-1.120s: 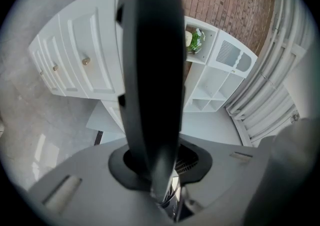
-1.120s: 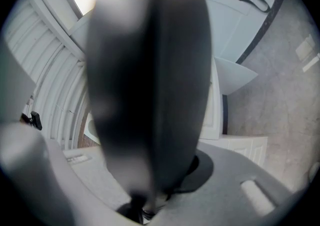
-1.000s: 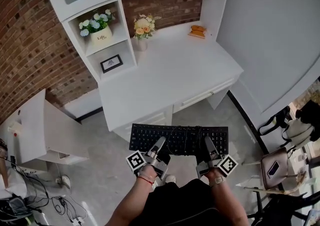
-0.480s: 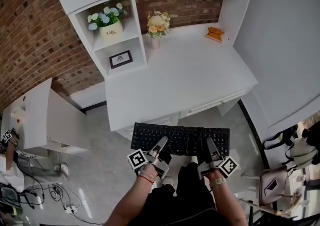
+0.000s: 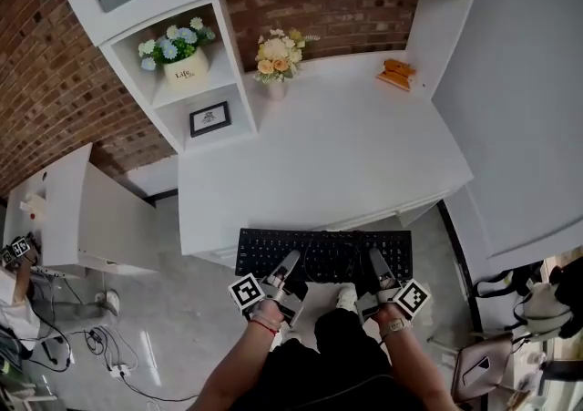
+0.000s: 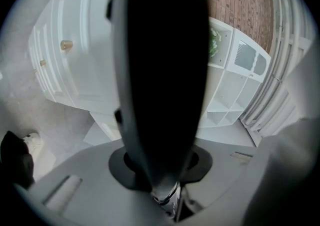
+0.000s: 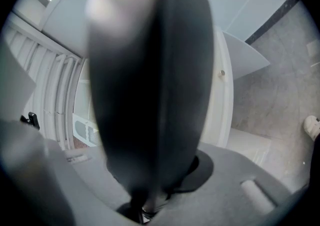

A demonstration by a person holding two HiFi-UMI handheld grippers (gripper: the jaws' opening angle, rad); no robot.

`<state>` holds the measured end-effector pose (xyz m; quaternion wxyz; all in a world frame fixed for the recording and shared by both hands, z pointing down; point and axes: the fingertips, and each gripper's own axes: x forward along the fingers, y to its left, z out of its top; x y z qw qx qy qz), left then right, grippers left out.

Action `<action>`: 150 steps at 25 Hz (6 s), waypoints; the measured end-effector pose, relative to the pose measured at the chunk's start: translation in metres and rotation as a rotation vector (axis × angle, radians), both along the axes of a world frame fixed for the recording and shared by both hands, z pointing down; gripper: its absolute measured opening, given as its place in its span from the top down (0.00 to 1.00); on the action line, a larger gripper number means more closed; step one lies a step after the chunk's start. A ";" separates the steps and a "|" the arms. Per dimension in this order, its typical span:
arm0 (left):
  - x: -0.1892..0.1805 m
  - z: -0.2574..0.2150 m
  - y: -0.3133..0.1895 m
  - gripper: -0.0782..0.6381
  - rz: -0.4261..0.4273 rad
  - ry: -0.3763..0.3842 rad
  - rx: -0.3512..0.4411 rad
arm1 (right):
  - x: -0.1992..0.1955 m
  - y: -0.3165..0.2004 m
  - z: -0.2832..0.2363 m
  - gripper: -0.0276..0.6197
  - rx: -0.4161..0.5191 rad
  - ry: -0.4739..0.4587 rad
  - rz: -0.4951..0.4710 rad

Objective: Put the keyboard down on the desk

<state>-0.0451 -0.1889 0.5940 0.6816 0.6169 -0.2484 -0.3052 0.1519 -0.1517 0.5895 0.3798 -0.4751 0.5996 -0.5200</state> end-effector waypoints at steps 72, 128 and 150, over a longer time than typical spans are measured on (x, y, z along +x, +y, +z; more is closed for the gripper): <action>0.115 0.027 -0.265 0.68 -0.132 0.027 -0.235 | 0.120 -0.301 0.056 0.84 -0.328 -0.182 -0.133; 0.174 0.037 -0.185 0.90 0.543 -0.706 0.166 | 0.107 -0.215 0.043 0.96 -0.230 0.772 -0.922; 0.138 0.002 -0.188 0.89 0.338 -0.951 0.455 | 0.115 -0.210 0.014 0.96 0.034 1.003 -0.712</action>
